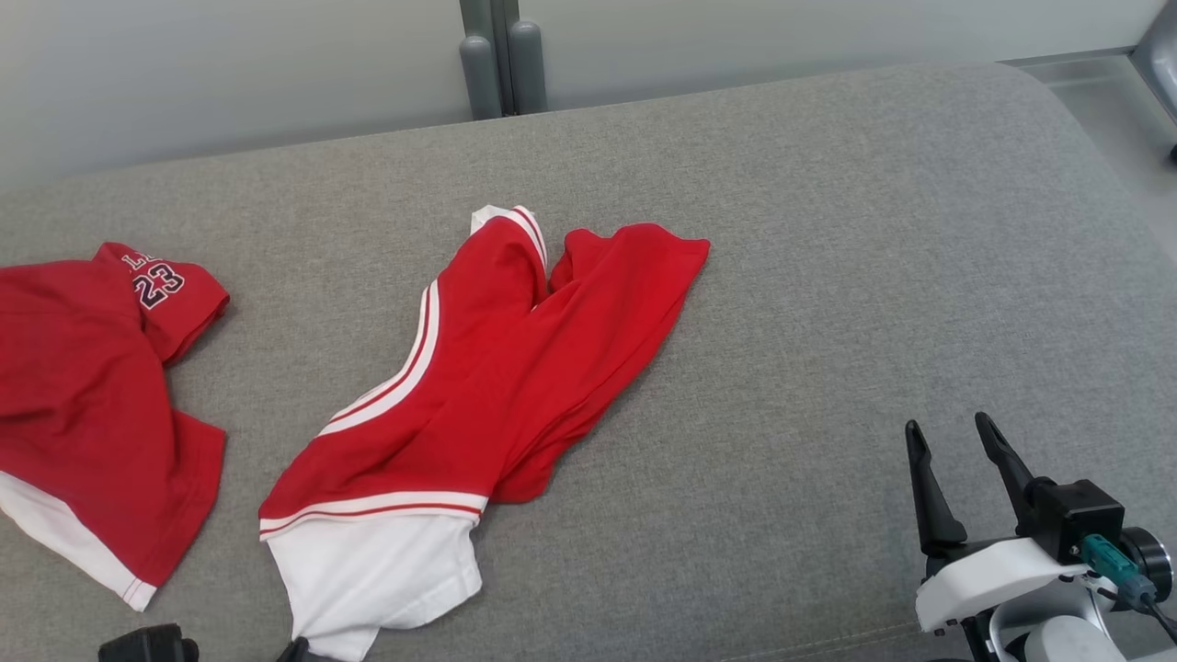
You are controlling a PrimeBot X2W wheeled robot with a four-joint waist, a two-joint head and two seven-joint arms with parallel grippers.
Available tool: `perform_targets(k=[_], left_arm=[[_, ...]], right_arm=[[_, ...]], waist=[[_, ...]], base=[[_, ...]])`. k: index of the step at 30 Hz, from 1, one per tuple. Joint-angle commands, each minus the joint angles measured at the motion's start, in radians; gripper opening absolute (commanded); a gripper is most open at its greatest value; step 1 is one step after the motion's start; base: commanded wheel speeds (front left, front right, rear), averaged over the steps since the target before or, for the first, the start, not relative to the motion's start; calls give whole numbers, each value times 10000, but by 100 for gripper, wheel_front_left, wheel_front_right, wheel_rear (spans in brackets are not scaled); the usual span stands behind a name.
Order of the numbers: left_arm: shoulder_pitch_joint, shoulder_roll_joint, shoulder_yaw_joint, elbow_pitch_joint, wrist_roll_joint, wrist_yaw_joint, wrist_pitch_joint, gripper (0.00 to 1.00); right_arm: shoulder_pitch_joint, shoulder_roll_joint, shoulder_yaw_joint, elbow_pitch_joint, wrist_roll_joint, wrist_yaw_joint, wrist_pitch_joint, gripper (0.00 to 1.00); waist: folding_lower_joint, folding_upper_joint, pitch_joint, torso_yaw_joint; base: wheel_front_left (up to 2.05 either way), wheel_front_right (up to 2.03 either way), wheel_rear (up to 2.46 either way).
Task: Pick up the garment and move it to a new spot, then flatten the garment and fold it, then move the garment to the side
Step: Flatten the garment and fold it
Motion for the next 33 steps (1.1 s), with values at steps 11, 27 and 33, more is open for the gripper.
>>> perform_targets(k=[11, 27, 33], left_arm=[[-266, 331, 586, 149, -91, 238, -203, 44], [-483, -864, 1198, 197, 2819, 12, -3524, 100], [-100, -2137, 2063, -194, 4953, -764, -3517, 100]], right_arm=[[42, -48, -11, -83, -94, -7, -4, 100], [173, -118, -212, -799, -225, -7, -4, 100], [196, -236, -388, -1403, -384, -7, -4, 100]], waist=[[0, 0, 52, 61], [0, 0, -88, 270], [0, 0, -228, 389]], base=[[0, 0, 0], [0, 0, 0], [0, 0, 0]])
